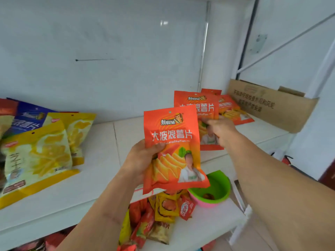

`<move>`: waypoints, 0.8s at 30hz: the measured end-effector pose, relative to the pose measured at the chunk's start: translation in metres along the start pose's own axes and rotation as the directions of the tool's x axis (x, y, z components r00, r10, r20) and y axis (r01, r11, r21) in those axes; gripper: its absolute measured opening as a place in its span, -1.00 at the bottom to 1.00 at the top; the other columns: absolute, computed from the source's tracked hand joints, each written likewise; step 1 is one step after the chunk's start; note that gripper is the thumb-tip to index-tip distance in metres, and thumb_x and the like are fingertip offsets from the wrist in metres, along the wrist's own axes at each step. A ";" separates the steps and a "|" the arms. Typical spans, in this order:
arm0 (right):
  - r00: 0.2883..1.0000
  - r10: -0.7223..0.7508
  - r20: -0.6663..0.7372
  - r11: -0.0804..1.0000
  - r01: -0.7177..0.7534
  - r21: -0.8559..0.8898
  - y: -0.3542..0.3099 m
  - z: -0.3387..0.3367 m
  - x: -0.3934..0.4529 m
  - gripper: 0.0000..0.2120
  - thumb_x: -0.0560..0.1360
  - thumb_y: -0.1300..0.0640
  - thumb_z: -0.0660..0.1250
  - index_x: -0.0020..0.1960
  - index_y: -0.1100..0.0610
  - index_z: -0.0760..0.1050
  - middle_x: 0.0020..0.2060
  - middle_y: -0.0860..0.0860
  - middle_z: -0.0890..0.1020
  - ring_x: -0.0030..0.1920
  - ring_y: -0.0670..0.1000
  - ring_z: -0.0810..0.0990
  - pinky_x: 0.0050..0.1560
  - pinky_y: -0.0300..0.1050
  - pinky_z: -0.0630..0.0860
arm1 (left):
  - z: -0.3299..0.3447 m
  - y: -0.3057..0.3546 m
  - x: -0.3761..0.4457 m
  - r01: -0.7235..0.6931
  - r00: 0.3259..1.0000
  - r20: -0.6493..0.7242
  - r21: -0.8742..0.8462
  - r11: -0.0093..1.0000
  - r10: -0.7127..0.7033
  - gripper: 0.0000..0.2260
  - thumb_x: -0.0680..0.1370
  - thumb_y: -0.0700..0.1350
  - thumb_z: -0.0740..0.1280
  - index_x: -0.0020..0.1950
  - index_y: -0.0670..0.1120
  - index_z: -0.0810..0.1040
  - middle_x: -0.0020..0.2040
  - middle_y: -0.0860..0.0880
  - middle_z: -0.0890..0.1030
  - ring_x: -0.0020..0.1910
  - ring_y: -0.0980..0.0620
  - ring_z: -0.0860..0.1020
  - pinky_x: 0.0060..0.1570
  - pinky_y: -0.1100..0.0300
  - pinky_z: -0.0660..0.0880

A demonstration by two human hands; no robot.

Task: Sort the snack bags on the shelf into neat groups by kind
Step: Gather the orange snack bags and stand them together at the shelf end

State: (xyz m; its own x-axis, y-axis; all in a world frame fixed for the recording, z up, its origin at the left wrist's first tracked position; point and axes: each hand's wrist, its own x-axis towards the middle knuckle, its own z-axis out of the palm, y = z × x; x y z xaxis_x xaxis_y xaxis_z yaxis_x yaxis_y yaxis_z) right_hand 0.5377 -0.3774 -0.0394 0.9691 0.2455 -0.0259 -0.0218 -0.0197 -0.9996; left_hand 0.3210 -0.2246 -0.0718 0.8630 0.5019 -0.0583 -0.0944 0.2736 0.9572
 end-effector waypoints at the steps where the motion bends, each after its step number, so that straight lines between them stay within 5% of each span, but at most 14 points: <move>1: 1.000 0.008 -0.009 1.000 -0.009 -0.020 0.001 -0.013 0.012 -0.85 0.39 0.18 0.57 -0.26 0.14 0.61 -0.53 0.06 0.59 -0.37 0.14 0.54 -0.05 0.42 0.57 | 0.013 -0.002 0.012 0.004 1.000 0.012 0.005 1.000 -0.004 -0.78 0.54 -0.25 0.44 0.18 -0.21 0.64 0.05 -0.23 0.73 -0.04 -0.20 0.72 0.01 -0.10 0.68; 4: 0.998 -0.019 -0.059 0.995 0.013 -0.096 0.002 -0.052 0.048 -0.82 0.40 0.21 0.53 -0.32 0.13 0.58 -0.54 -0.01 0.61 -0.36 0.14 0.60 0.05 0.35 0.61 | 0.048 -0.011 0.047 0.012 0.999 0.053 0.012 1.000 -0.013 -0.76 0.53 -0.25 0.45 0.20 -0.21 0.64 0.07 -0.23 0.73 0.05 -0.25 0.71 0.11 -0.16 0.64; 8: 0.995 -0.002 -0.095 0.998 -0.004 -0.062 0.001 -0.099 0.093 -0.87 0.39 0.17 0.57 -0.11 0.15 0.67 -0.20 0.12 0.75 -0.11 0.22 0.74 0.07 0.26 0.64 | 0.096 -0.020 0.090 0.034 0.994 0.101 0.022 0.999 -0.036 -0.74 0.53 -0.24 0.45 0.22 -0.20 0.64 0.08 -0.22 0.73 0.06 -0.26 0.70 0.13 -0.18 0.62; 13: 0.994 0.047 -0.099 0.995 -0.055 -0.084 -0.001 -0.146 0.148 -0.87 0.42 0.18 0.56 -0.09 0.18 0.67 -0.20 0.13 0.75 -0.14 0.18 0.75 0.04 0.20 0.66 | 0.155 -0.038 0.134 0.047 0.994 0.101 0.048 0.998 -0.051 -0.75 0.54 -0.24 0.45 0.22 -0.20 0.64 0.08 -0.22 0.73 0.07 -0.27 0.70 0.14 -0.19 0.62; 24: 0.973 0.099 0.210 0.991 -0.077 -0.112 -0.001 -0.220 0.274 -0.89 0.44 0.16 0.54 -0.10 0.18 0.65 -0.20 0.18 0.74 -0.17 0.22 0.73 -0.01 0.20 0.67 | 0.291 -0.091 0.196 0.050 0.992 -0.120 0.055 0.997 -0.043 -0.76 0.55 -0.24 0.44 0.22 -0.20 0.64 0.08 -0.23 0.73 0.07 -0.28 0.70 0.16 -0.21 0.60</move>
State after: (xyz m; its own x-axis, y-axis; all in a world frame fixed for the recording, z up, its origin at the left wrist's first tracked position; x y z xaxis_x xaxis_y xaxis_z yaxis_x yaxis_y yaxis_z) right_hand 0.8569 -0.5233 -0.0429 0.8886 0.4407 -0.1274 -0.0686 -0.1468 -0.9868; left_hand 0.6430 -0.3903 -0.0876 0.8005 0.5844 -0.1331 -0.0237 0.2527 0.9673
